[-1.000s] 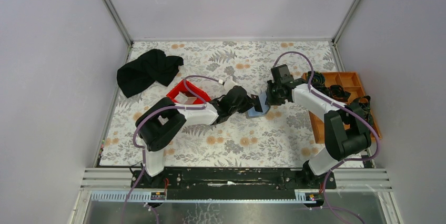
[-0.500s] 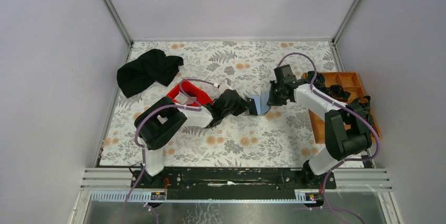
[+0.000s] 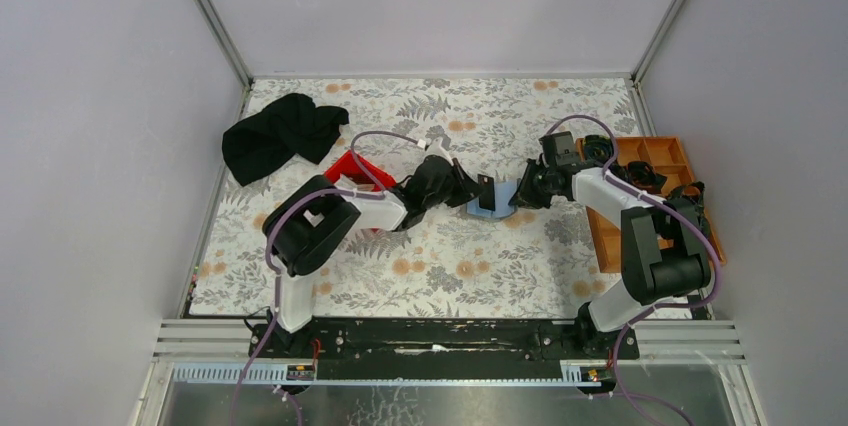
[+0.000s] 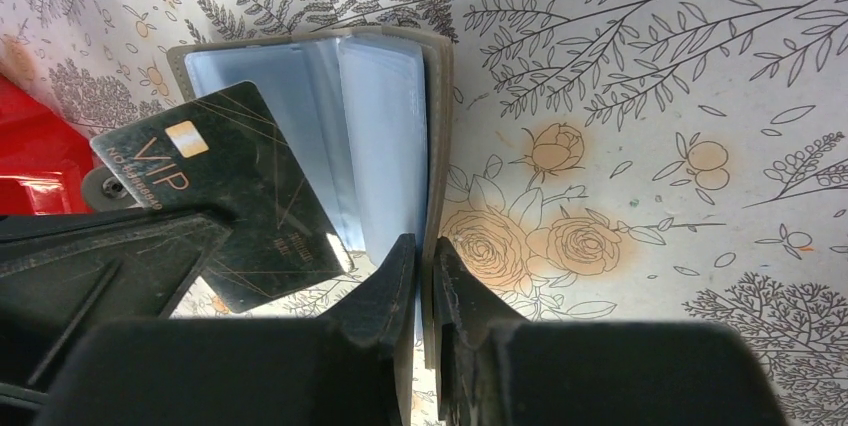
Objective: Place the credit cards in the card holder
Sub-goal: Turn over the card slot in the card holder, then insert the credit card into the card holder.
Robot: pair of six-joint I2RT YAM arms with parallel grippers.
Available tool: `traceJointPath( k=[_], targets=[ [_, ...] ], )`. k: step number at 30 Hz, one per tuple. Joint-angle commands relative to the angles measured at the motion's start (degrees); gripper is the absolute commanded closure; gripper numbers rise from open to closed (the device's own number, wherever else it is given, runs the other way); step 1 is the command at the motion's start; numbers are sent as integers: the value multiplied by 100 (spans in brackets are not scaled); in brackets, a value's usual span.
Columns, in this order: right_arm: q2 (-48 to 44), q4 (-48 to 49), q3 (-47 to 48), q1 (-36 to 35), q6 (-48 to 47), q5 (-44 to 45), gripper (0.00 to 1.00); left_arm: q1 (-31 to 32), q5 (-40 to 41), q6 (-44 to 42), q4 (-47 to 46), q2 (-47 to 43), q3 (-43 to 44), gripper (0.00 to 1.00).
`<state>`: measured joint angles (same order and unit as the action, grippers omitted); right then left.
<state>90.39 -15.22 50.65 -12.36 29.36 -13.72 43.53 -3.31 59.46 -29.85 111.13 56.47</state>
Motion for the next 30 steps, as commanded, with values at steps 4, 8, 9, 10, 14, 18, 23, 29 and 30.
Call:
traceJointPath(
  k=[4, 8, 9, 10, 14, 18, 23, 29, 30],
  targets=[
    [135, -153, -57, 108, 50, -181, 92, -70, -481, -618, 186, 293, 528, 100],
    [298, -247, 6, 148, 6, -128, 92, -132, -497, -680, 251, 321, 530, 100],
    [340, -257, 14, 159, 12, -117, 92, -153, -513, -681, 251, 328, 513, 100],
    [390, -278, 30, 169, 6, -102, 92, -178, -530, -689, 247, 330, 500, 100],
    [577, -340, 127, 199, -9, -83, 92, -254, -606, -723, 234, 367, 474, 100],
    [718, -355, 175, 212, -1, -55, 92, -275, -676, -782, 291, 451, 567, 100],
    [853, -367, 208, 221, -14, -45, 92, -283, -810, -829, 335, 604, 681, 100],
    [951, -379, 254, 229, -40, -52, 92, -290, -906, -746, 284, 702, 730, 100],
    [966, -371, 260, 229, -37, -50, 92, -299, -913, -684, 240, 713, 707, 100]
  ],
)
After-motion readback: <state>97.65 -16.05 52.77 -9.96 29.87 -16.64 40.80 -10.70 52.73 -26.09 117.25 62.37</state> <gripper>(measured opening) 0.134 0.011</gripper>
